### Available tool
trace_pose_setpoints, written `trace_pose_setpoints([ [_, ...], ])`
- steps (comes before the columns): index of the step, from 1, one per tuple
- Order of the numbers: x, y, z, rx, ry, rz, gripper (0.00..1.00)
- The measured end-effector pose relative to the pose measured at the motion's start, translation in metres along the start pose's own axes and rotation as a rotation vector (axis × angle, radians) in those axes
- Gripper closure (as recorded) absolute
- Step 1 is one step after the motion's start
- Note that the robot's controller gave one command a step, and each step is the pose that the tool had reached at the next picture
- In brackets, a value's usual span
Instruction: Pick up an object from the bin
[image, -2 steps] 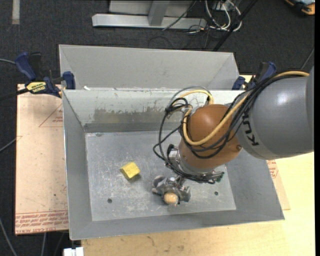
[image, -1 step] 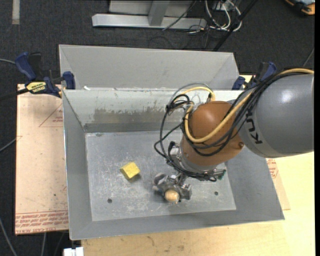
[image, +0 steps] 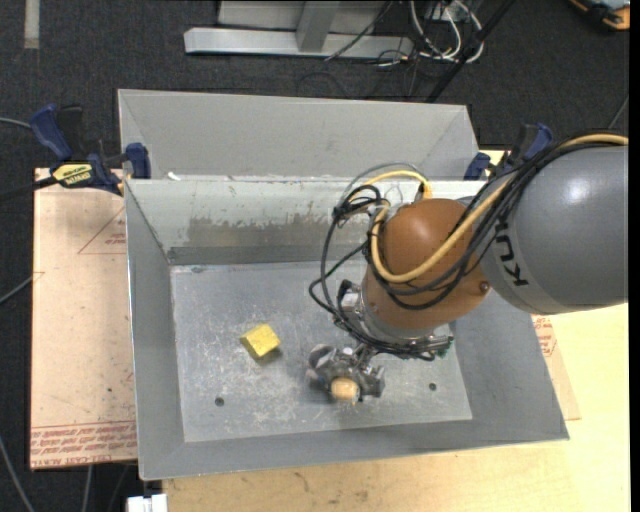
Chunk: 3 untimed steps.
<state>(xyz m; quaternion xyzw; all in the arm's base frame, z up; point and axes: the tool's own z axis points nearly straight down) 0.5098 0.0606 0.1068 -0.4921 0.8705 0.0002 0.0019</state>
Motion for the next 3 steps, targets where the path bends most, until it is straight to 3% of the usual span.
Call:
trace_pose_setpoints([
  [3,0.000,0.002,-0.030,-0.006,0.004,0.001,1.00],
])
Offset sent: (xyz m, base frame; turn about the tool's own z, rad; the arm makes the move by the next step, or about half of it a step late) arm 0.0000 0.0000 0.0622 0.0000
